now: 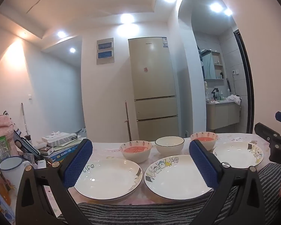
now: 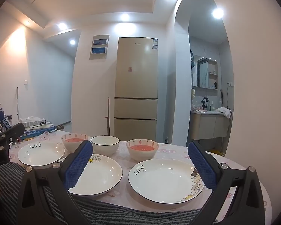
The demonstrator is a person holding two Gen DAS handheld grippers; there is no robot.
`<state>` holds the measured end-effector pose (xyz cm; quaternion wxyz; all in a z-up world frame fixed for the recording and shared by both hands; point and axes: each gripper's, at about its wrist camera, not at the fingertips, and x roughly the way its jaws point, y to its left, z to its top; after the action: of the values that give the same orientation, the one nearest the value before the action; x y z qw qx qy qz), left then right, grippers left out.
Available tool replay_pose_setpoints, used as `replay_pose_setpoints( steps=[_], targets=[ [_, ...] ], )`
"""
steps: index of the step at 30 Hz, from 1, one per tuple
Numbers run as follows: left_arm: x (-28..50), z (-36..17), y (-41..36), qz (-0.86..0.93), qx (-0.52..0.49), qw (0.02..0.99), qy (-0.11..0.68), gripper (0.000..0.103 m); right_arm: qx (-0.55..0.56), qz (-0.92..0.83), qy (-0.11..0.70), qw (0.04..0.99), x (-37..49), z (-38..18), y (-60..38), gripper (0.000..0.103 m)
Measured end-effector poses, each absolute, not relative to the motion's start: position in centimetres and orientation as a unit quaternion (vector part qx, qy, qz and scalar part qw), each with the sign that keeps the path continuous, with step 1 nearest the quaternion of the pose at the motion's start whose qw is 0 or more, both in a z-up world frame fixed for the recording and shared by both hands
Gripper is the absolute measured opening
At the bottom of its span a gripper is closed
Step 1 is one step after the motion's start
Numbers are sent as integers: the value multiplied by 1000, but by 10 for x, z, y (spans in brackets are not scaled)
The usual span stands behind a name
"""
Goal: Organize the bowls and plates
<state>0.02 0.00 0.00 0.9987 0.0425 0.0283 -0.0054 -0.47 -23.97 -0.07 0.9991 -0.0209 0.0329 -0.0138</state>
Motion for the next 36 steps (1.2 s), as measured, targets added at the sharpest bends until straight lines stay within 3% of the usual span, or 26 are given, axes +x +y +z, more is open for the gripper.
replay_pose_setpoints(
  steps=[36],
  targets=[
    [-7, -1, -4, -24, 50, 998, 20, 103, -25, -14, 32, 999, -5, -1, -241, 103]
  ],
)
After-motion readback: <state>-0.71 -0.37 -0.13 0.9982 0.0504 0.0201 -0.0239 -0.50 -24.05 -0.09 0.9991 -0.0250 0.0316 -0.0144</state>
